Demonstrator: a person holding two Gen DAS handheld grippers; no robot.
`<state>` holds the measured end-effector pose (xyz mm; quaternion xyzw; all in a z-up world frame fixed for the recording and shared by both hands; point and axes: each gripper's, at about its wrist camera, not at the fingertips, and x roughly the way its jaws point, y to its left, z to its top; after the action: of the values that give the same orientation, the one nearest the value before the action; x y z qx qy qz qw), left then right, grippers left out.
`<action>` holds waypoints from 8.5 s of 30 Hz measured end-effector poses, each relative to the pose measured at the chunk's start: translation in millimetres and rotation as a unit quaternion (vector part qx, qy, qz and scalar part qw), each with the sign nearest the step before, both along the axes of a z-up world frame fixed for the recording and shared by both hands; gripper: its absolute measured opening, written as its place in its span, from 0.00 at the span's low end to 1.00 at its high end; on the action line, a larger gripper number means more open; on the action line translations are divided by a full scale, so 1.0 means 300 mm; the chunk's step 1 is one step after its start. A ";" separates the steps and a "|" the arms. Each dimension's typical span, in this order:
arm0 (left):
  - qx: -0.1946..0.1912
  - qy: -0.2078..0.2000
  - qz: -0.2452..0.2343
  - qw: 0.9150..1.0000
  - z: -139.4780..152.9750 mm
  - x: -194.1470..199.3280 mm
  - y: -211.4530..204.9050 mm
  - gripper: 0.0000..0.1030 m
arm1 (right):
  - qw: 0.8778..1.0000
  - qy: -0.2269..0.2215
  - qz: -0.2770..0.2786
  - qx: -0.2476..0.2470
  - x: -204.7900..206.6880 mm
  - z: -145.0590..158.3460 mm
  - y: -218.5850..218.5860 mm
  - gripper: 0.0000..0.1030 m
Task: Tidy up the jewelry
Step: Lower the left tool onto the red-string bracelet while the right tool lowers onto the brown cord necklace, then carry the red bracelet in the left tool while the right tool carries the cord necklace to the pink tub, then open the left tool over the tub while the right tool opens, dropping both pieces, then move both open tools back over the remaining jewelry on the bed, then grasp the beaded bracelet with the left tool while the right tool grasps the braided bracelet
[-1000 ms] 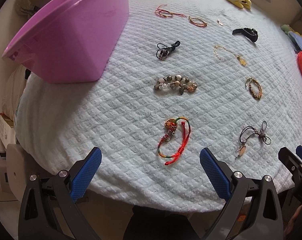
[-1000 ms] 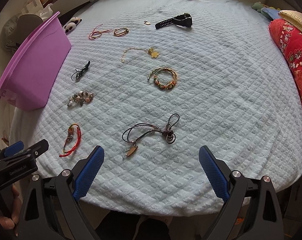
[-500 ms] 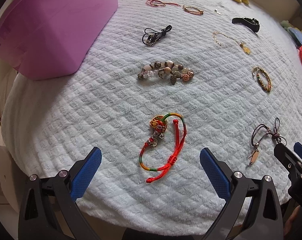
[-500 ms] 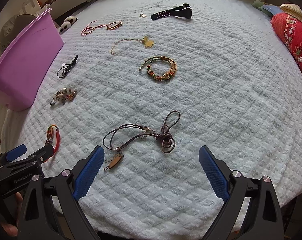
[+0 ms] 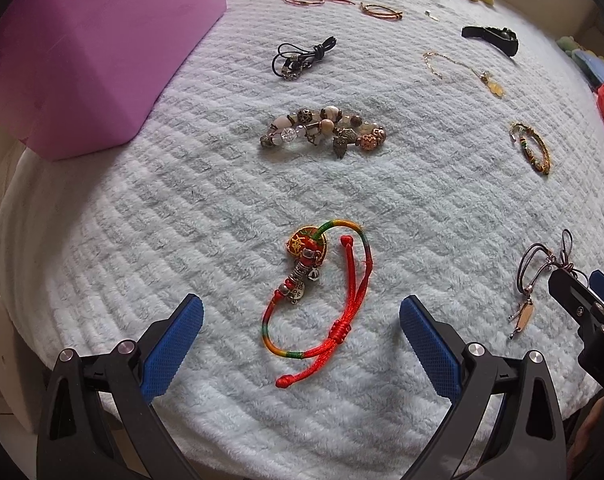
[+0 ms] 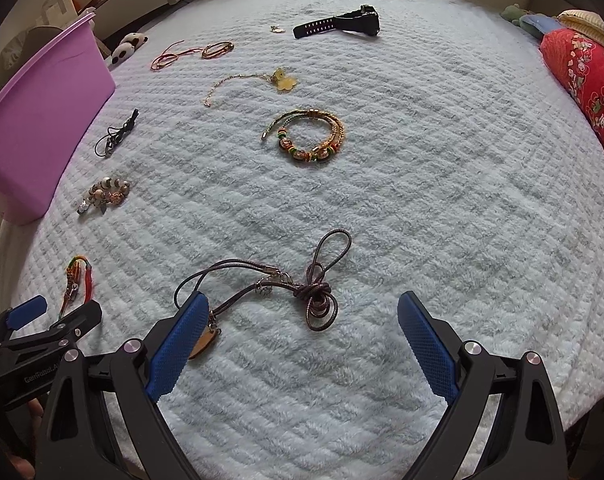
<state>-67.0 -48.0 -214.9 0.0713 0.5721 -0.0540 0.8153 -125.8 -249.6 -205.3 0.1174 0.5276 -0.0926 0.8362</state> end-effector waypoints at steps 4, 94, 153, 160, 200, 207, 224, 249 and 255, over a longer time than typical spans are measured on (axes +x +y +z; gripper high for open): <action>-0.009 0.004 0.005 1.000 -0.021 0.011 0.020 0.94 | 1.000 0.002 -0.001 -0.003 0.015 -0.025 0.004 0.89; -0.034 -0.081 0.043 0.995 1.020 0.676 0.664 0.07 | 0.969 -0.122 0.208 0.059 0.810 1.088 0.868 0.11; 0.006 -0.021 0.049 0.999 0.937 0.739 0.867 0.80 | 0.975 0.026 0.205 0.076 0.973 0.935 0.992 0.51; -0.003 -0.022 0.036 0.999 0.958 0.702 0.832 0.80 | 0.981 0.022 0.178 0.074 0.904 0.957 0.934 0.51; -0.011 -0.033 0.031 0.999 0.885 0.091 0.103 0.90 | 0.996 0.028 0.070 0.042 0.048 0.745 -0.105 0.65; -0.004 -0.037 -0.005 0.999 0.760 0.096 0.043 0.91 | 0.999 0.020 0.022 0.038 0.037 0.647 -0.114 0.65; -0.023 -0.030 0.011 0.999 0.223 0.213 -0.010 0.91 | 0.999 -0.002 0.039 0.005 0.185 0.202 -0.114 0.65; -0.022 -0.066 0.023 0.997 -0.016 0.291 -0.090 0.91 | 0.998 -0.039 0.051 -0.023 0.335 -0.031 -0.143 0.65; -0.021 -0.075 0.022 0.997 -0.028 0.305 -0.090 0.94 | 0.996 -0.046 0.057 -0.044 0.357 -0.043 -0.127 0.65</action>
<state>24.4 -75.0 -223.2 0.0460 0.5095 -0.0426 0.8582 -18.6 -287.7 -218.2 0.0544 0.4898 -0.0628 0.8679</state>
